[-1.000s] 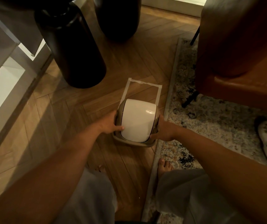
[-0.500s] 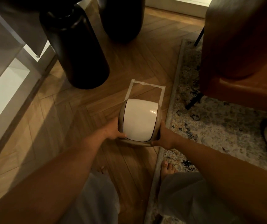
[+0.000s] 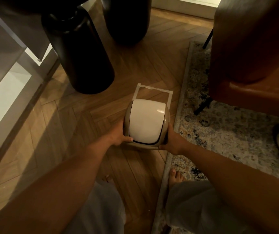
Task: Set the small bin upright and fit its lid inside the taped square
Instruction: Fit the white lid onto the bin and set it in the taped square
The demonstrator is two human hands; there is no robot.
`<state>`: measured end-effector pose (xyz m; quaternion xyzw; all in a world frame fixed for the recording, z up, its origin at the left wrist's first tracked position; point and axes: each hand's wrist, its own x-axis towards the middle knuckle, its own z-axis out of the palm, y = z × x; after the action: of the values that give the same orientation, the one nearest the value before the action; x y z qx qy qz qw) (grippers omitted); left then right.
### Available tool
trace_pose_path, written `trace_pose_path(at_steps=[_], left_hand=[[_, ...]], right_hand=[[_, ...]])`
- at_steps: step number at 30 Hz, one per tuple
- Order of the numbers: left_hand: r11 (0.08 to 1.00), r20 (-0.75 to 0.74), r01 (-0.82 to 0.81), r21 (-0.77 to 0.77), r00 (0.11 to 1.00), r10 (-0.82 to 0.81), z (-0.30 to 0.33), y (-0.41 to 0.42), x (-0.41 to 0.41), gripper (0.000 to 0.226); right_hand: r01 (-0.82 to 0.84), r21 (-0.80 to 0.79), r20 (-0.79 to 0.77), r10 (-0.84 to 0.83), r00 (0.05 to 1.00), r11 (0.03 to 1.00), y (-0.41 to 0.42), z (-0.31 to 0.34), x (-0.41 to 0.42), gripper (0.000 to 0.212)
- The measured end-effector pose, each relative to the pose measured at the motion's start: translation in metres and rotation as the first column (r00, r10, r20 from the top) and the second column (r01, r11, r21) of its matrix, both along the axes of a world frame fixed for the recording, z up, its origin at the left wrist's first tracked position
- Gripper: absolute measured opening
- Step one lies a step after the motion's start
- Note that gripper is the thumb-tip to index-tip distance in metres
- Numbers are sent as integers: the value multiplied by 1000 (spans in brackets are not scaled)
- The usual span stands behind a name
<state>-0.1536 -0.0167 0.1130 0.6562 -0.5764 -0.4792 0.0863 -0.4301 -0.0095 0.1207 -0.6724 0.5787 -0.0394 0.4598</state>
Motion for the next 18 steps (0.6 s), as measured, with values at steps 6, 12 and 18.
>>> trace_pose_path(at_steps=[6,12,18], left_hand=[[999,37,43,17,998,-44,-9,2,-2,118],[1000,46,30,0,999,-30,-18,-2,-6,124],[999,44,-4,-44,999,6,-25,-10,-5,125]], right_hand=[[16,22,5,-16,1000,1000,4,-6,-1,133],[49,33,14,-50,999,998,5,-10,1,134],[69,7,41,-69,997,998,-2,-12,1,131]])
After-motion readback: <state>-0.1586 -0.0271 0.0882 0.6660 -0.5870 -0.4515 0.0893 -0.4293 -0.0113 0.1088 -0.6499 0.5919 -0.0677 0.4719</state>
